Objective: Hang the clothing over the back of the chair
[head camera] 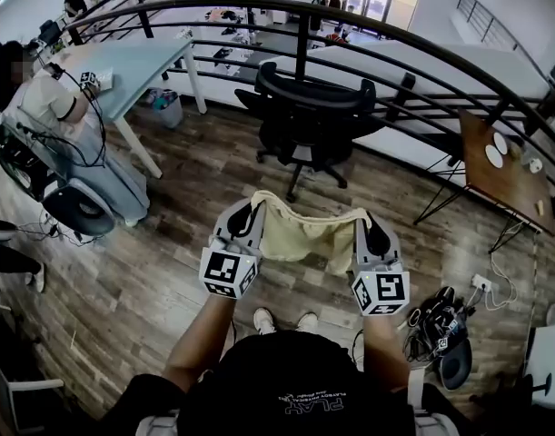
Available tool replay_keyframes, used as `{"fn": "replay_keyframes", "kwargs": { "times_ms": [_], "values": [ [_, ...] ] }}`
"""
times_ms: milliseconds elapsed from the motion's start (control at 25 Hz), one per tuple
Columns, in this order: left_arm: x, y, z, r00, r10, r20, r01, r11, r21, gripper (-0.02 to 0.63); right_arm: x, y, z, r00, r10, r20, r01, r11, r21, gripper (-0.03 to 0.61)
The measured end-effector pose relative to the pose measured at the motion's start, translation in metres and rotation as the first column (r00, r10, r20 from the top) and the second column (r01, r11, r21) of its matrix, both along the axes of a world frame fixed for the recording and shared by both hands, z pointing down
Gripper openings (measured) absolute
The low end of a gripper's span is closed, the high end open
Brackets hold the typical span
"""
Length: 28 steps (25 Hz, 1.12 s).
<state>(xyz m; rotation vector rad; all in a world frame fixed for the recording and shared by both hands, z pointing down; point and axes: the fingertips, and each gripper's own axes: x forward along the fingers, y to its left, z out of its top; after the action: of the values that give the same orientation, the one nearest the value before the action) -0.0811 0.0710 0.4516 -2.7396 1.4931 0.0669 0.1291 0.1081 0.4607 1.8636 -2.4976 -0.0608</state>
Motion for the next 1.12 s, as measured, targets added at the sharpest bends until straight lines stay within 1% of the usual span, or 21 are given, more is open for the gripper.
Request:
{"fn": "replay_keyframes", "kwargs": {
  "times_ms": [360, 520, 840, 1120],
  "values": [
    [-0.013, -0.005, -0.007, 0.999, 0.044, -0.015, -0.043, 0.999, 0.019, 0.023, -0.023, -0.003, -0.005, 1.000, 0.017, 0.011, -0.017, 1.000, 0.011, 0.048],
    [-0.019, -0.008, -0.007, 0.997, 0.070, -0.011, -0.070, 0.997, 0.015, 0.023, -0.035, -0.001, -0.007, 1.000, 0.030, 0.011, -0.030, 0.999, 0.017, 0.048],
    [-0.014, -0.014, 0.006, 0.992, 0.124, 0.002, -0.124, 0.992, 0.006, 0.023, -0.048, -0.014, -0.006, 0.999, 0.030, -0.018, -0.030, 0.999, 0.026, 0.048],
    [-0.009, -0.040, 0.012, 0.992, 0.125, -0.008, -0.125, 0.992, -0.003, 0.023, -0.053, -0.042, 0.000, 0.999, 0.013, -0.029, -0.012, 1.000, 0.020, 0.048]
  ]
}}
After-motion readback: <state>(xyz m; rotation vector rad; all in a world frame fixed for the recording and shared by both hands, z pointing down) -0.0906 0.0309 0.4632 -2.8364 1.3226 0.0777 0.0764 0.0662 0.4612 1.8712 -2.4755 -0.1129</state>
